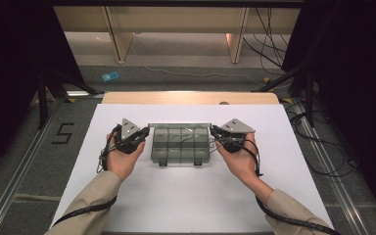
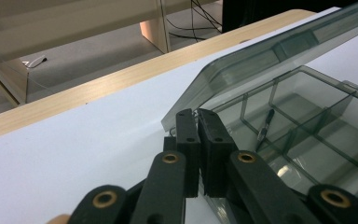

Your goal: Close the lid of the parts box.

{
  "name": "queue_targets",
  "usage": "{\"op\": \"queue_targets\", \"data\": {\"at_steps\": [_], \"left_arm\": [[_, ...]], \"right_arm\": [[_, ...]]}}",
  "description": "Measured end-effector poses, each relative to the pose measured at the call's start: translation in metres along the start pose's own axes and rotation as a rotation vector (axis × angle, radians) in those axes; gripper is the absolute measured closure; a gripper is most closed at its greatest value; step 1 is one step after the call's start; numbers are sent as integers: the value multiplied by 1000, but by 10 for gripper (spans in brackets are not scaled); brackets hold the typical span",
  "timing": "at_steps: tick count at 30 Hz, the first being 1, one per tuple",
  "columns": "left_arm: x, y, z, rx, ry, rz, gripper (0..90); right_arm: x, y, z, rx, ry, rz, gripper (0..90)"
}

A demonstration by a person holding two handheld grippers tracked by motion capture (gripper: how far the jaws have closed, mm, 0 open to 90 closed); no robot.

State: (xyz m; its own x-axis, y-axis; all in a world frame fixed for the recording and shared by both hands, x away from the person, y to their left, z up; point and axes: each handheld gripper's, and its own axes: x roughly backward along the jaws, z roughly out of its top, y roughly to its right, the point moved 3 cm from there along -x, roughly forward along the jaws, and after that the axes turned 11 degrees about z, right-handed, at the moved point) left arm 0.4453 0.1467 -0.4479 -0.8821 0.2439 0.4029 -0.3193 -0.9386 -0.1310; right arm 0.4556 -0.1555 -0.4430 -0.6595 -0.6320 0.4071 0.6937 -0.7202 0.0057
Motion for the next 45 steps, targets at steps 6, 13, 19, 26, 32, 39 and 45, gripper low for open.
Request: {"op": "queue_targets", "data": {"at_steps": [6, 13, 19, 26, 32, 39, 45], "left_arm": [[3, 1, -5, -4, -39, -21, 820], [11, -1, -7, -33, -67, -43, 744], [18, -2, -10, -54, -118, -67, 594], [24, -10, -14, -83, -182, -62, 348], [30, -22, -12, -108, -220, -46, 230], [30, -21, -1, -18, -155, -55, 165], [31, -15, 9, 7, -113, -73, 229]], "right_arm": [[5, -1, -5, -4, -17, 34, 754], [13, 1, -12, -20, -35, 105, 631], [24, 4, -17, 9, -75, 150, 506], [34, 10, -21, 24, -103, 189, 395], [36, 13, -23, 10, -136, 217, 300], [34, 14, -21, -17, -126, 251, 255], [34, 14, -13, -22, -105, 263, 257]]}}
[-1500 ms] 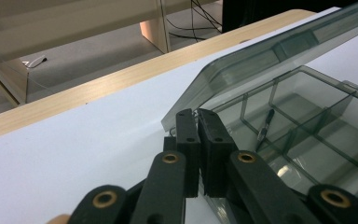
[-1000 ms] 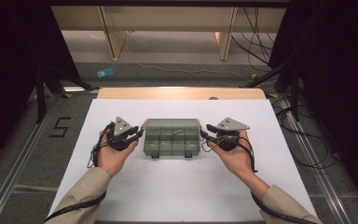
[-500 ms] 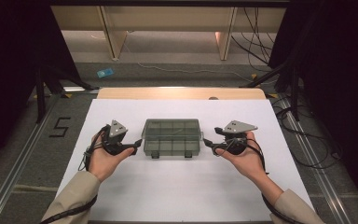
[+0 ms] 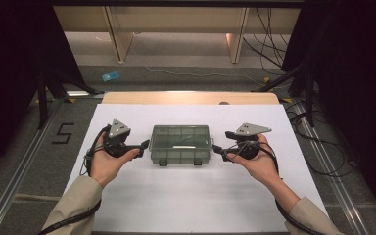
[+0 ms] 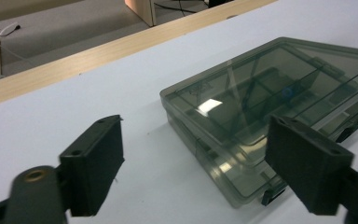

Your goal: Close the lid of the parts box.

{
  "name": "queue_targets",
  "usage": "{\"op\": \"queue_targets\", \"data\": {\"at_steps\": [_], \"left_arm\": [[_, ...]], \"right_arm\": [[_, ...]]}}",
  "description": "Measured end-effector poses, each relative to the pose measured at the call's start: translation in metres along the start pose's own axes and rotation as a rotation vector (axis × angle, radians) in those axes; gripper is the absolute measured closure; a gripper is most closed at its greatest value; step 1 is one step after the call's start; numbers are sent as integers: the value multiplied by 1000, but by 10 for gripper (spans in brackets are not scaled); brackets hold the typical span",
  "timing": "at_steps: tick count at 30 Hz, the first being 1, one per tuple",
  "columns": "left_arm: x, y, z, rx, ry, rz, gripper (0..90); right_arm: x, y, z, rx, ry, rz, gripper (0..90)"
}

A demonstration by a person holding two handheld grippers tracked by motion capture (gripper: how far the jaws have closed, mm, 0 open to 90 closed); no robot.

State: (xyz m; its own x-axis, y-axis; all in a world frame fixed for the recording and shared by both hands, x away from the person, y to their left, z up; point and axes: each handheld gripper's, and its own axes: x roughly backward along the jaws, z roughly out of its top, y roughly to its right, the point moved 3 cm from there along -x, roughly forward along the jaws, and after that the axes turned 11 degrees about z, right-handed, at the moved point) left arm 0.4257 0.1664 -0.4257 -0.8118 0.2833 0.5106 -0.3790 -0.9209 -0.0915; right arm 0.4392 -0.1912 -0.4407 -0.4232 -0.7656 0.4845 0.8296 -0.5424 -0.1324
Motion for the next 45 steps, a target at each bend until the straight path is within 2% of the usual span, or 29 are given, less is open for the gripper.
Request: {"op": "queue_targets", "data": {"at_steps": [3, 5, 9, 11, 14, 16, 18, 19, 21, 24, 27, 29, 31, 33, 34, 35, 36, 42, 45], "left_arm": [[0, 4, 3, 13, 20, -17, 308], [0, 6, 5, 16, 22, -29, 382], [-1, 11, 10, 33, 34, -27, 516], [-2, 13, 12, 37, 36, -27, 611], [-4, 16, 13, 42, 23, -35, 698], [-7, 19, 12, 41, 13, -43, 752], [-9, 20, 11, 27, -13, -37, 808], [-10, 20, 11, 9, -31, -51, 833], [-11, 23, 10, 10, -50, -66, 868], [-13, 25, 8, -7, -75, -95, 897], [-15, 28, 6, -14, -106, -105, 898], [-17, 28, 4, -31, -122, -99, 899], [-20, 29, 2, -29, -128, -98, 898], [-20, 28, 0, -60, -144, -92, 898], [-21, 29, 0, -54, -143, -94, 899], [-22, 28, -1, -72, -148, -95, 899], [-21, 26, -1, -107, -169, -98, 898], [-25, 27, -5, -121, -199, -105, 899], [-26, 28, -6, -116, -199, -109, 899]], "right_arm": [[-1, -1, 4, 1, 22, 4, 269], [-1, -1, 6, 6, 14, 0, 285], [-4, -2, 11, 10, 28, 11, 349], [-3, -2, 13, 25, 24, 5, 421], [-4, -3, 17, 35, 37, 4, 552], [-4, -4, 19, 34, 26, 8, 621], [-6, -5, 20, 37, 5, 7, 712], [-7, -5, 21, 41, 4, 8, 753], [-10, -6, 22, 48, -1, 11, 810], [-14, -8, 24, 58, -24, 16, 868], [-18, -10, 26, 60, -33, 20, 900], [-21, -11, 26, 57, -47, 29, 900], [-24, -11, 26, 55, -54, 40, 900], [-27, -12, 24, 53, -59, 40, 900], [-28, -12, 24, 50, -65, 39, 900], [-29, -12, 23, 47, -67, 45, 900], [-30, -13, 22, 43, -76, 49, 900], [-35, -14, 16, 43, -99, 57, 900], [-37, -15, 14, 35, -111, 58, 900]]}}
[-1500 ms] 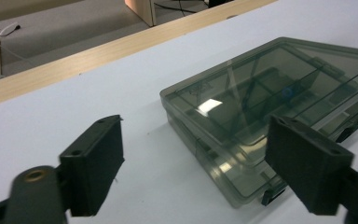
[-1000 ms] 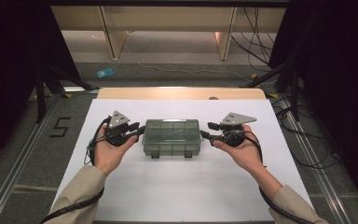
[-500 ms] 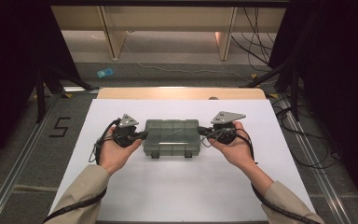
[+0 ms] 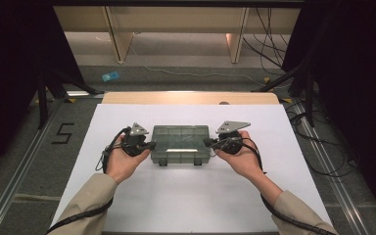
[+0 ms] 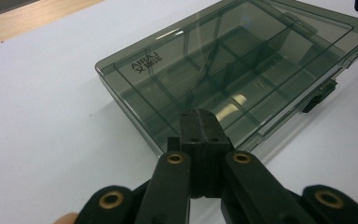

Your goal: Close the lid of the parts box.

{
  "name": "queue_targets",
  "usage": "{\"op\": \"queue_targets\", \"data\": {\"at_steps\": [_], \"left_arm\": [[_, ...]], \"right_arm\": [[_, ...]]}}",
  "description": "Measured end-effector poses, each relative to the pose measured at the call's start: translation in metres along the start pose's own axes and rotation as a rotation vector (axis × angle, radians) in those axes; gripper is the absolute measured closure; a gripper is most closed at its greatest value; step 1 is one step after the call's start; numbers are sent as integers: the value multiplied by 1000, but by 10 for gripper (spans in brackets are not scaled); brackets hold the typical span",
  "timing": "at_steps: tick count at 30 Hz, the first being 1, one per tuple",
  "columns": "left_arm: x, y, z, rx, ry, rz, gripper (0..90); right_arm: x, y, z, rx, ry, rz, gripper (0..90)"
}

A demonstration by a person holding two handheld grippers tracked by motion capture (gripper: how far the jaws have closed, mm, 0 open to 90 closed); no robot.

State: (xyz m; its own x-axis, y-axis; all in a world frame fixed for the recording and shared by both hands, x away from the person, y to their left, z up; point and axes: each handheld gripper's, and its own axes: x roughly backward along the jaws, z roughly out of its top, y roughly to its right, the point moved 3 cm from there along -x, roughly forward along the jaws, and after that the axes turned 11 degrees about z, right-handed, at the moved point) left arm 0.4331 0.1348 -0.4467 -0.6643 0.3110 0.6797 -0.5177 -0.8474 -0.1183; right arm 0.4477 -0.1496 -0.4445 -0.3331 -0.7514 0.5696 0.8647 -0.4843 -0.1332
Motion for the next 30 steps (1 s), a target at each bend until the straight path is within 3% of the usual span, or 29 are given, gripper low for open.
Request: {"op": "queue_targets", "data": {"at_steps": [16, 21, 22, 27, 30], "left_arm": [[-2, 3, -2, -3, -22, -13, 899], [-4, 4, -3, 26, -15, -16, 899], [-3, 3, -3, 11, -26, -21, 899], [-4, 4, -3, 15, -30, -24, 899], [-6, 5, -4, 37, -28, -21, 899]], "right_arm": [[-7, -1, -6, -6, -34, 3, 900], [-8, -1, -7, -4, -45, 9, 900], [-9, -1, -8, -5, -42, 4, 900], [-10, -1, -9, -8, -50, 2, 900], [-10, 0, -10, -9, -59, 5, 900]]}}
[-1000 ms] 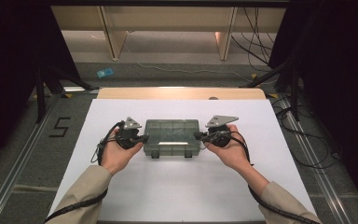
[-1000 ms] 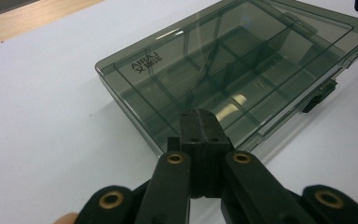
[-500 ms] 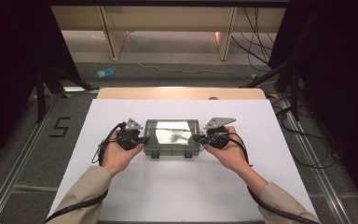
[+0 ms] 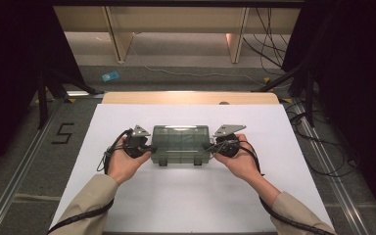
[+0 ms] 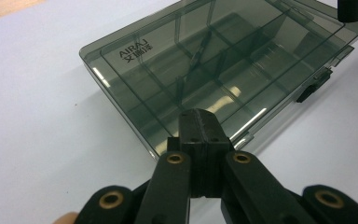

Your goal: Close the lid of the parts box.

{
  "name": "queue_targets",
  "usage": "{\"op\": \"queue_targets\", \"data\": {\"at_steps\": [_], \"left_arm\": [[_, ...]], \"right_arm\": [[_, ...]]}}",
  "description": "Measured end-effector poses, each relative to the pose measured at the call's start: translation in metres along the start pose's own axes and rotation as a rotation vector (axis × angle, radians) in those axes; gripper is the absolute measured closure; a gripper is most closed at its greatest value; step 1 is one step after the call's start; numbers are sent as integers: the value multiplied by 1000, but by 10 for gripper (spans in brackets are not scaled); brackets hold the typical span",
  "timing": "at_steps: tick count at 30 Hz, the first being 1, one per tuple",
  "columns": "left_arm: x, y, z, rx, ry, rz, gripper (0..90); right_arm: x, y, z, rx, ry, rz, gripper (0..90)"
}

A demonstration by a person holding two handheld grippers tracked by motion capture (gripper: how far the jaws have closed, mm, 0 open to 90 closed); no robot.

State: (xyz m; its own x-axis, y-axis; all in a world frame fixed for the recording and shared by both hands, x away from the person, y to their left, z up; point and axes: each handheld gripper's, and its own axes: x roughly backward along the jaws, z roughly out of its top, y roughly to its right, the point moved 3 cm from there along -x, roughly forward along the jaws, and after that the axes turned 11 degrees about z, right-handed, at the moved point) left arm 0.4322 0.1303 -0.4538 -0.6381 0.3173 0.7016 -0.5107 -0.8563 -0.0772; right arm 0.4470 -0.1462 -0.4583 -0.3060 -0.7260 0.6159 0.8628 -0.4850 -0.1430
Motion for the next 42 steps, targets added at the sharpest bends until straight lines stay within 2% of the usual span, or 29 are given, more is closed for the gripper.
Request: {"op": "queue_targets", "data": {"at_steps": [4, 5, 11, 13, 20, 22, 26, 31, 32, 42], "left_arm": [[1, -1, 0, -13, -6, -9, 899], [0, 0, 0, -3, -6, -7, 899], [-1, 0, -1, -7, -7, -7, 899], [-2, 1, -1, 6, -7, -3, 898], [-2, 0, -2, -8, -11, -9, 899], [-3, 0, -2, 7, -12, -5, 899], [-4, 1, -3, 1, -10, -13, 899], [-5, 1, -3, 15, -13, -13, 899], [-5, 1, -3, 6, -11, -13, 899], [-6, 1, -3, 12, -11, -14, 899]], "right_arm": [[-1, -1, -1, -4, -2, 1, 900], [-1, -1, -1, -5, -5, 3, 900], [-3, 0, -2, -3, -7, -3, 900], [-3, 0, -2, -2, -7, -3, 900], [-5, 0, -3, 2, -10, -3, 900], [-5, 0, -4, 6, -12, 0, 900], [-5, -1, -4, -5, -15, -5, 900], [-6, -1, -5, -9, -19, 1, 900], [-7, -1, -5, -3, -20, -1, 900], [-8, -1, -6, -2, -21, -3, 900]]}}
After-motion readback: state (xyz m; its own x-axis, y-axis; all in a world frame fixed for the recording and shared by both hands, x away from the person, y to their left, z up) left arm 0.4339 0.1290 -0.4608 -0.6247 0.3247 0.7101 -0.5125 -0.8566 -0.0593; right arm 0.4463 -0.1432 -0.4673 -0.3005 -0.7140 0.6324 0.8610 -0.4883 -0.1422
